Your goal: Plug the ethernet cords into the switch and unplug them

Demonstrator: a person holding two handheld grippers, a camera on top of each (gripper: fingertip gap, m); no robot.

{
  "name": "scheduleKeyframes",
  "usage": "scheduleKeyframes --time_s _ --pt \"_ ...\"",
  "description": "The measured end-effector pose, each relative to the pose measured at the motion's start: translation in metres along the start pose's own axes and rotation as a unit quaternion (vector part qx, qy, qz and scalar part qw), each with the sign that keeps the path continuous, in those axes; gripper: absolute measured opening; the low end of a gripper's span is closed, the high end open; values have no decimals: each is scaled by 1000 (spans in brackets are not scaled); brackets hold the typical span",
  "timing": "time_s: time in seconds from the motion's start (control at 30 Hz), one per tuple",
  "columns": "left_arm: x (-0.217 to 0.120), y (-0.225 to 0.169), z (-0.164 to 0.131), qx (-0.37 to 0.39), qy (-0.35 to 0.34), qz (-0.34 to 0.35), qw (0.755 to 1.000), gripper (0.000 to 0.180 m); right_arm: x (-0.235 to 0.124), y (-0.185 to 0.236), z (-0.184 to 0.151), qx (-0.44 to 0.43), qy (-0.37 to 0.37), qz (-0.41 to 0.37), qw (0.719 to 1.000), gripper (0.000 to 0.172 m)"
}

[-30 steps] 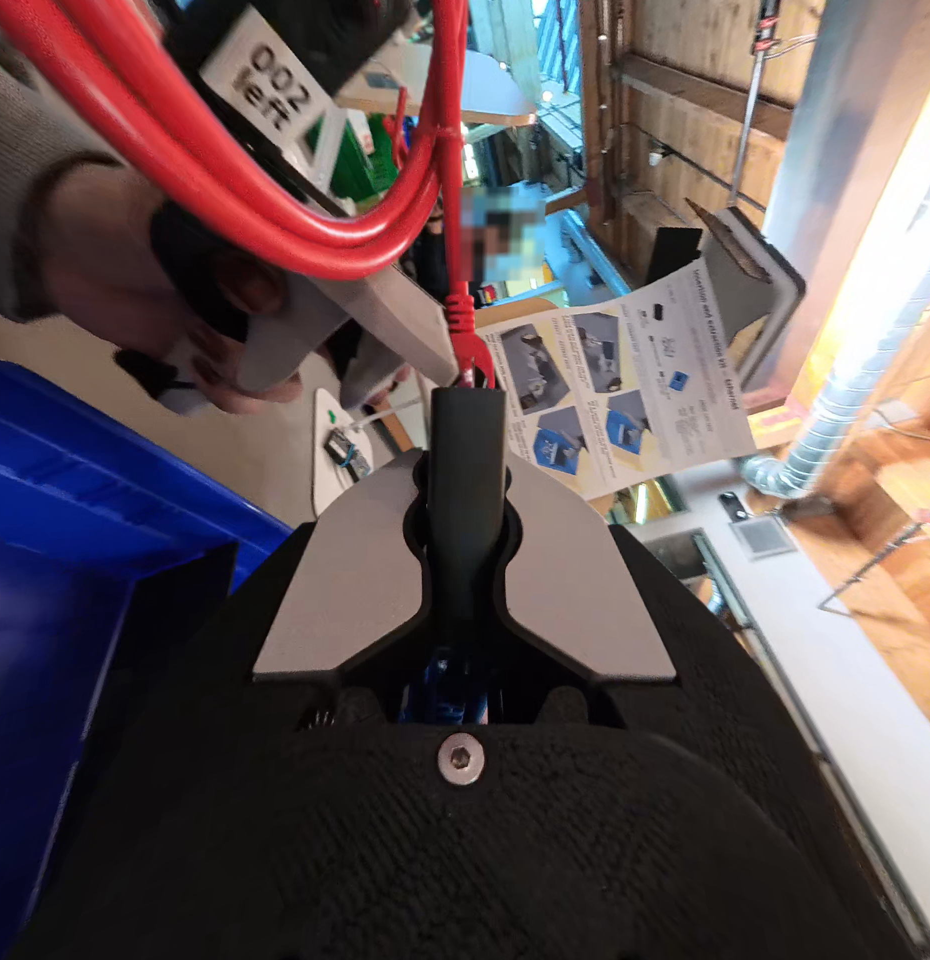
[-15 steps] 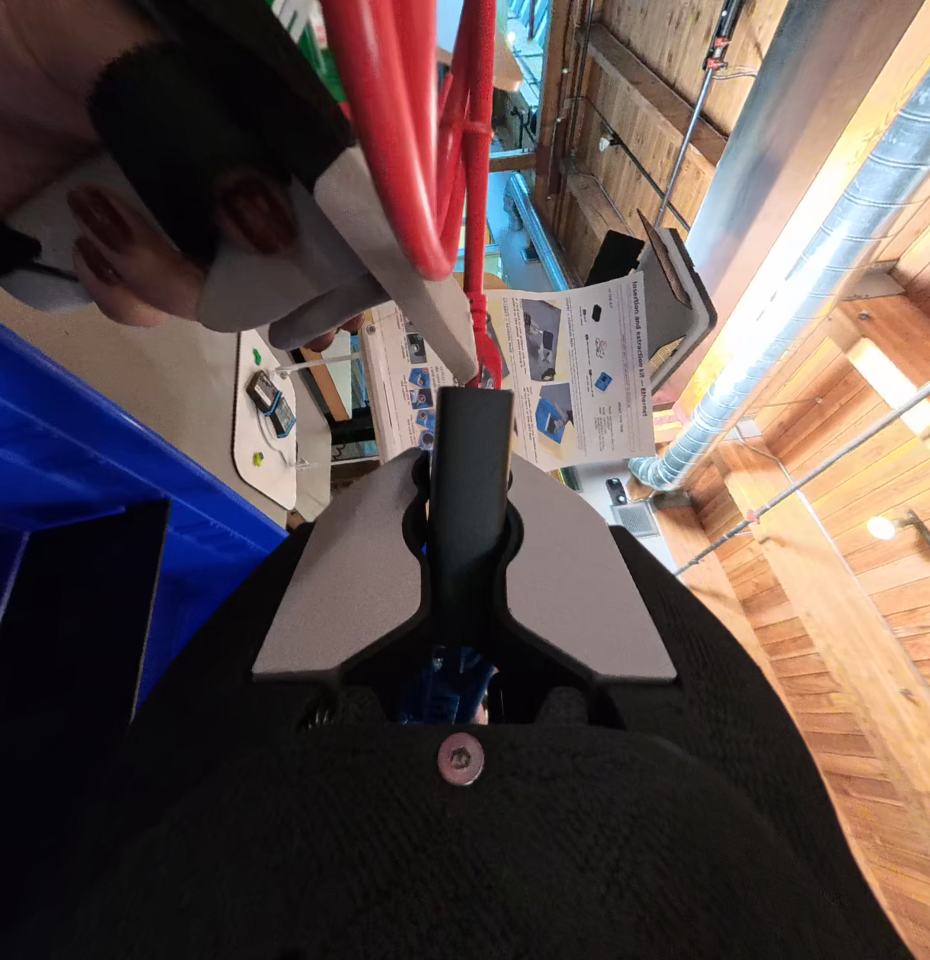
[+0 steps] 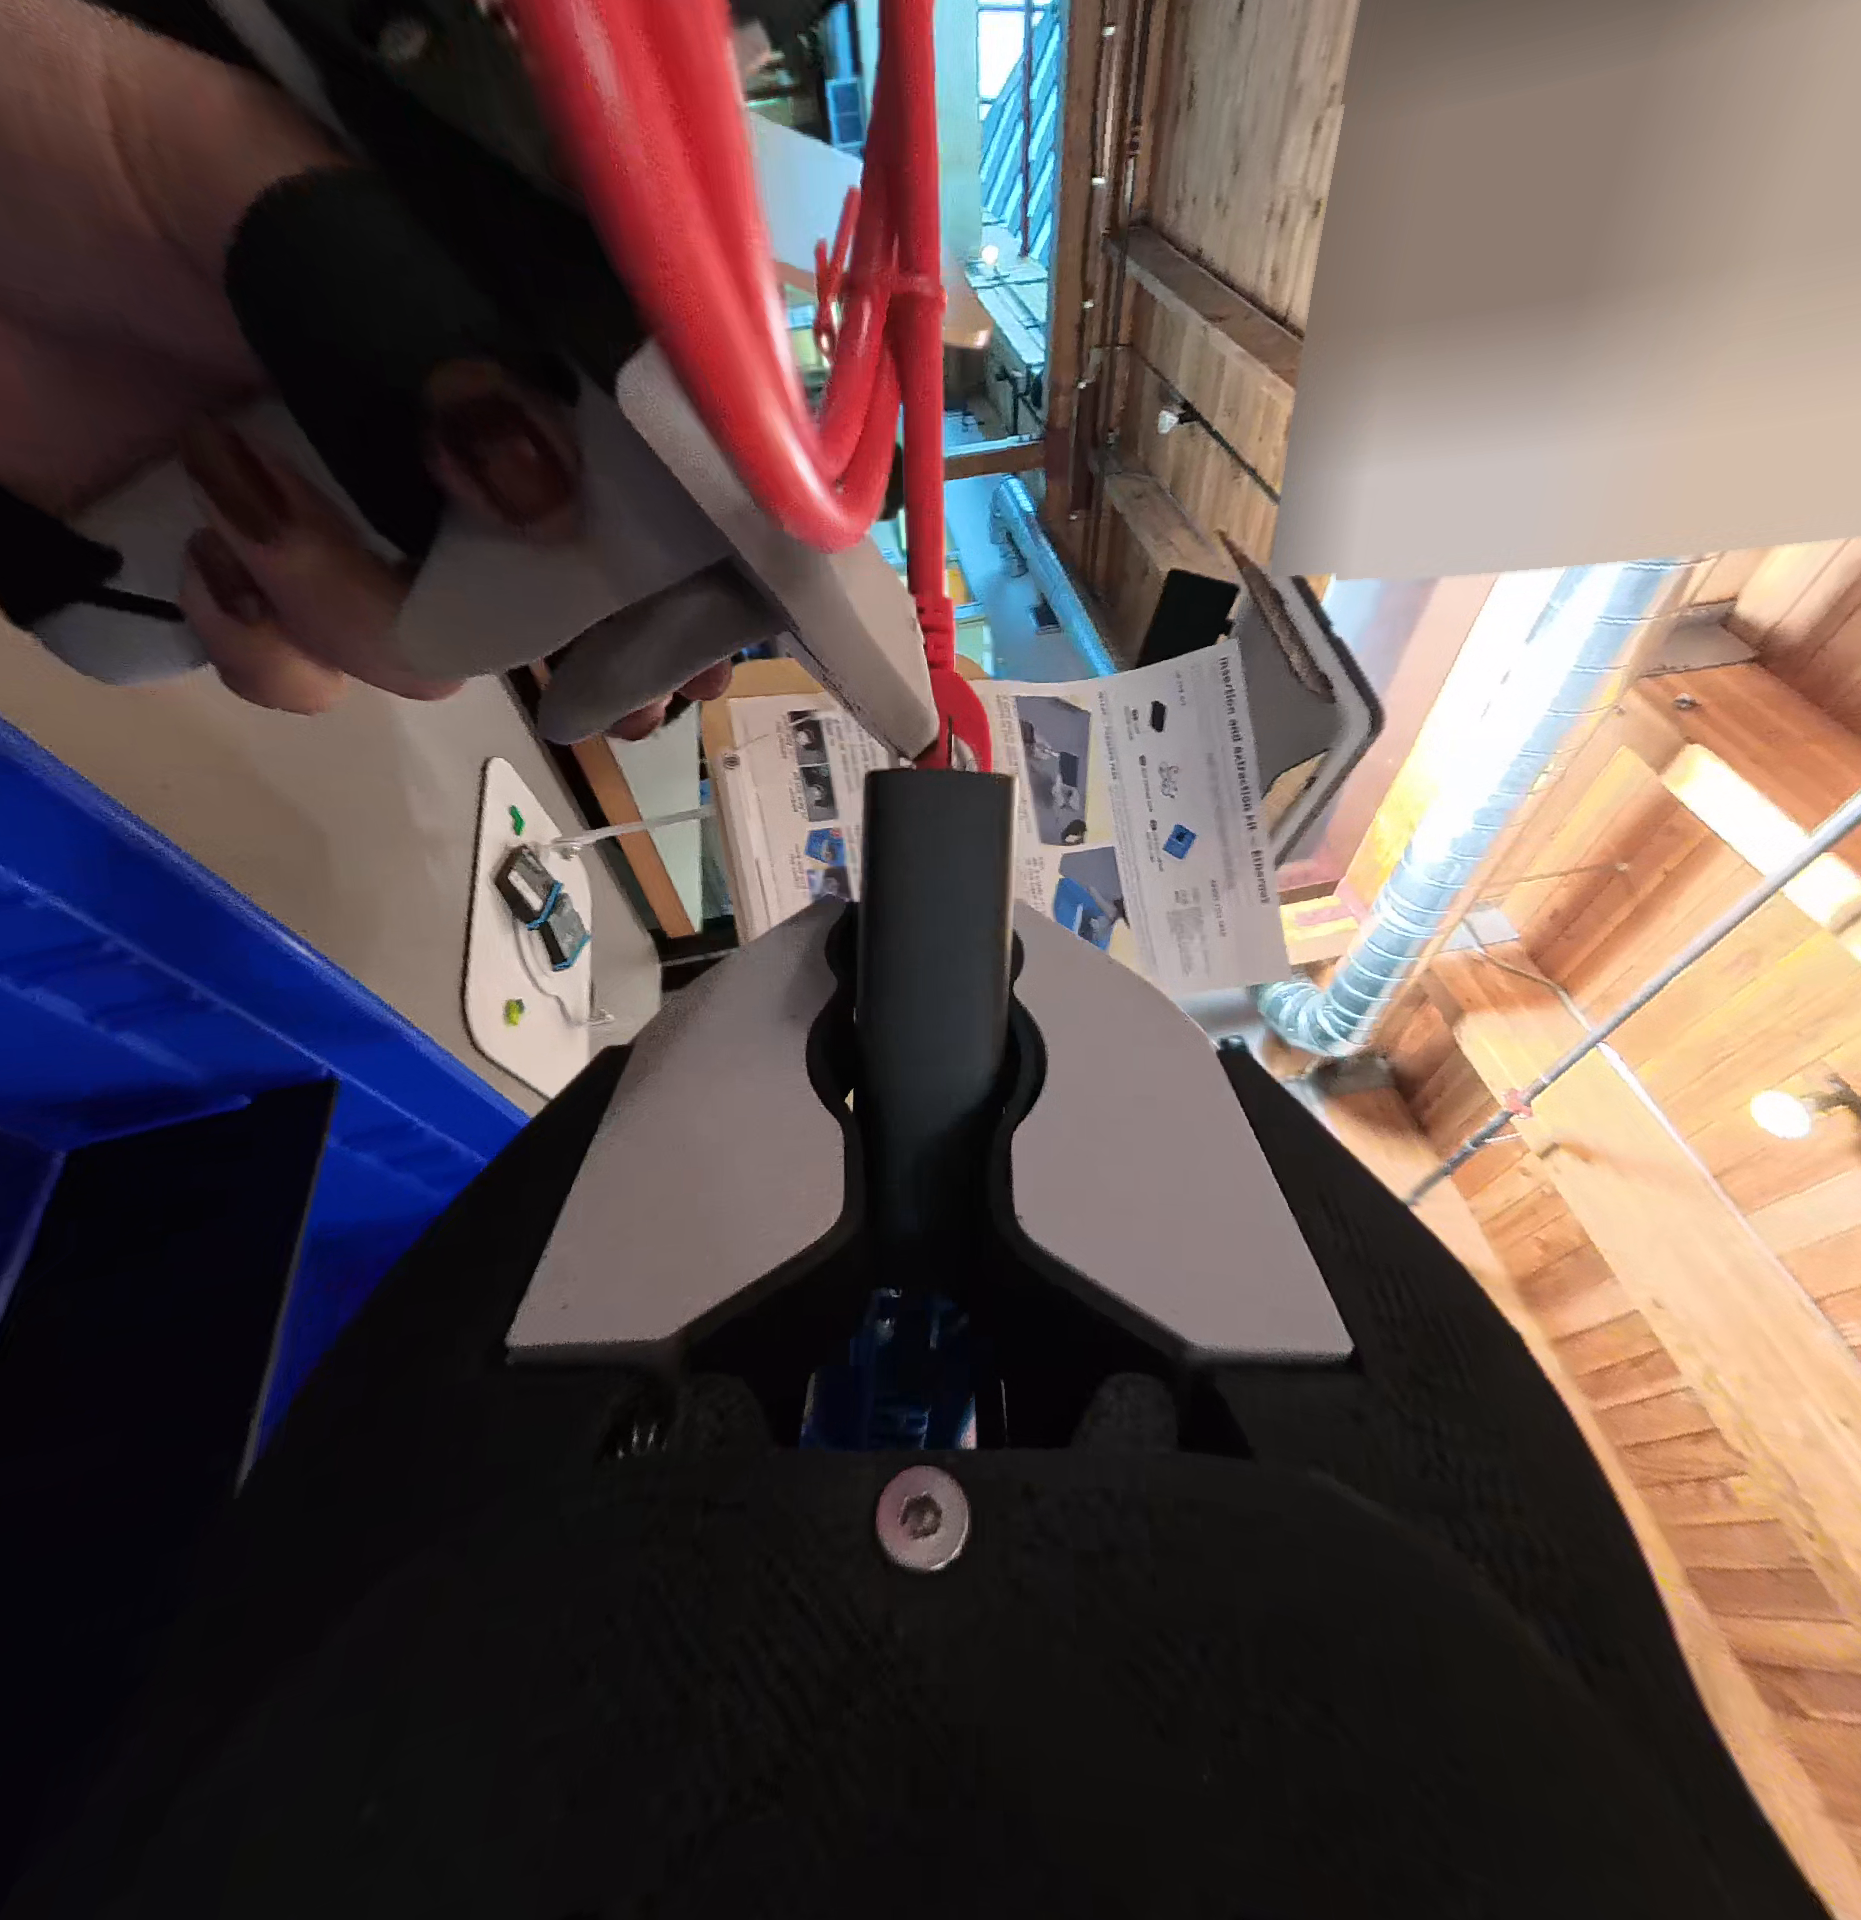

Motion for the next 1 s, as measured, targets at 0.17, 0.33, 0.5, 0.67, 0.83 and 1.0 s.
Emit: scheduleKeyframes --time_s 0.17,0.33,0.5,0.67,0.83,1.0 --pt "-3 8 -6 -55 -17 75 996 30 1 0 -16 -42 36 -57 997 22" --pt "1 9 -20 -145 -26 85 985 36 5 8 -32 -115 88 -74 987 22" --pt "-7 19 -27 -224 -18 95 970 41 -3 9 -46 -147 113 -76 980 22" --pt "-51 33 -12 -265 -60 164 948 32 -25 3 -65 -188 136 -82 969 21" --pt "-51 24 22 -281 -33 194 939 39 -40 -1 -67 -250 137 -115 952 21" --pt "4 -12 49 -200 116 153 961 31 -47 -1 -52 -298 108 -151 936 21"
Point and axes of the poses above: each gripper's, where its closed fingertips meet, x out along the fingers, z out of its top, y = z × x across the jaws, the point moved 8 cm from there along -x, back along the fingers, and after that the axes turned 14 degrees about -x, right-handed, at the moved point
